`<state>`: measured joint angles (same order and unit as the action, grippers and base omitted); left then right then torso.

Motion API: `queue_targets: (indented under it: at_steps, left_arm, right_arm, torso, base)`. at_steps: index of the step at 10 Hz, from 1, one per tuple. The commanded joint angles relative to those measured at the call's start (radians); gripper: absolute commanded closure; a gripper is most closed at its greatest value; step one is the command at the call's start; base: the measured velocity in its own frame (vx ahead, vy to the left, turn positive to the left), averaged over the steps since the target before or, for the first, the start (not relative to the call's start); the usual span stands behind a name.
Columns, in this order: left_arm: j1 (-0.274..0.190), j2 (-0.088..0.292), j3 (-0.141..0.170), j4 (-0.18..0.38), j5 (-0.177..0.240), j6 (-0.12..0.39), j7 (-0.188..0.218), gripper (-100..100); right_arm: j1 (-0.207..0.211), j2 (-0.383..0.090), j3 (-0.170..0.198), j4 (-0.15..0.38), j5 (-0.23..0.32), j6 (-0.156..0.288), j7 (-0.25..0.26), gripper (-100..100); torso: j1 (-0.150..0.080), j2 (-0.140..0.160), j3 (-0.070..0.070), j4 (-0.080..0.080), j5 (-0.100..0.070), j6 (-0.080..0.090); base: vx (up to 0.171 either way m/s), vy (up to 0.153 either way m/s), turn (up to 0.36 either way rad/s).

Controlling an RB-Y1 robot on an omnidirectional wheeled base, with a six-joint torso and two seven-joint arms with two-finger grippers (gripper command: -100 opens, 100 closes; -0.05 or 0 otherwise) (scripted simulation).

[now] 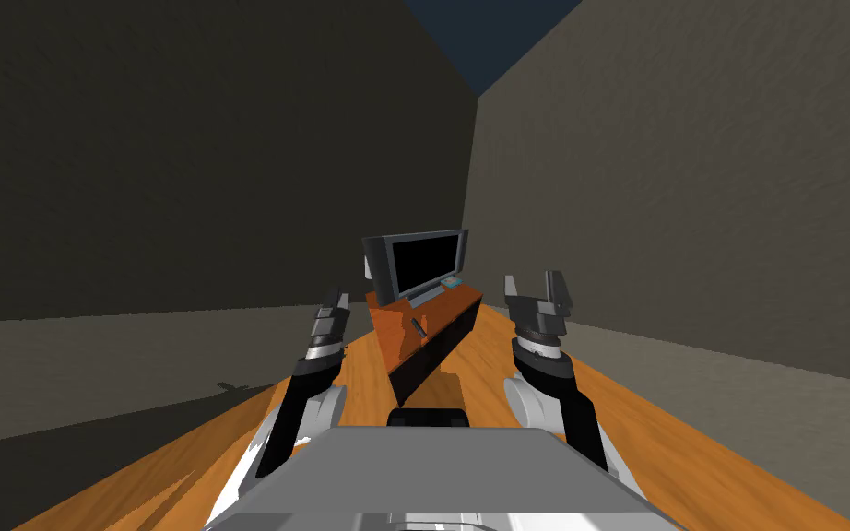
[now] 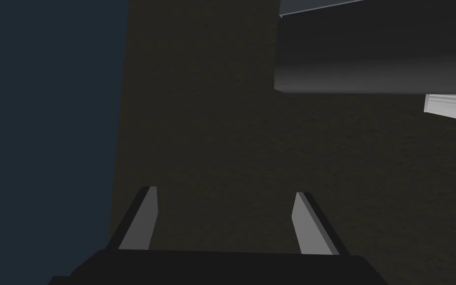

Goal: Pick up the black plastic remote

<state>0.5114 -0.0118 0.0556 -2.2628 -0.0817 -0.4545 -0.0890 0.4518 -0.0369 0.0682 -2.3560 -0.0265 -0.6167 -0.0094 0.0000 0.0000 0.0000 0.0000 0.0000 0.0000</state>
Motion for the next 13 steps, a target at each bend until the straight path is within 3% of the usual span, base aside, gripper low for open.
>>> queue_targets:
  at_steps: [1, 4, 8, 9, 11, 12, 13]
  left_arm:
    - [-0.008, 0.039, -0.003, 0.014, 0.006, 0.011, -0.013, -100]
    - [-0.040, 0.125, -0.016, 0.071, 0.030, 0.053, -0.063, -100]
    - [-0.115, 0.222, -0.040, 0.189, 0.085, 0.153, -0.170, -100]
    - [-0.115, 0.222, -0.040, 0.202, 0.085, 0.153, -0.170, -100]
    - [-0.162, 0.258, -0.054, 0.271, 0.120, 0.216, -0.233, -100]
    - [-0.162, 0.258, -0.054, 0.290, 0.120, 0.218, -0.233, -100]
    - [-0.188, 0.273, -0.061, 0.324, 0.138, 0.254, -0.267, -100]
  right_arm:
    - [0.000, 0.000, 0.000, 0.000, 0.000, 0.000, 0.000, 0]
    - [0.000, 0.000, 0.000, 0.000, 0.000, 0.000, 0.000, 0]
    - [0.000, 0.000, 0.000, 0.000, 0.000, 0.000, 0.000, 0]
    - [0.000, 0.000, 0.000, 0.000, 0.000, 0.000, 0.000, 0]
    - [0.000, 0.000, 0.000, 0.000, 0.000, 0.000, 0.000, 0]
    - [0.000, 0.000, 0.000, 0.000, 0.000, 0.000, 0.000, 0]
    - [0.000, 0.000, 0.000, 0.000, 0.000, 0.000, 0.000, 0]
  torso:
    - [0.000, 0.000, 0.000, 0.000, 0.000, 0.000]
    - [0.001, 0.001, 0.000, 0.000, 0.000, 0.000]
    - [0.000, 0.001, 0.001, 0.000, 0.000, 0.000]
    - [0.000, 0.001, 0.001, 0.000, 0.000, 0.000]
    - [0.000, 0.000, 0.000, 0.000, 0.000, 0.000]
    - [0.000, 0.000, 0.000, 0.000, 0.000, 0.000]
    - [0.000, 0.000, 0.000, 0.000, 0.000, 0.000]
  base:
    - [-0.005, -0.001, -0.055]
    - [-0.014, 0.002, -0.108]
    - [-0.021, -0.001, -0.170]
    - [-0.013, 0.000, -0.083]
    - [-0.012, -0.004, -0.189]
    - [-0.010, 0.000, -0.078]
    - [-0.007, -0.007, -0.143]
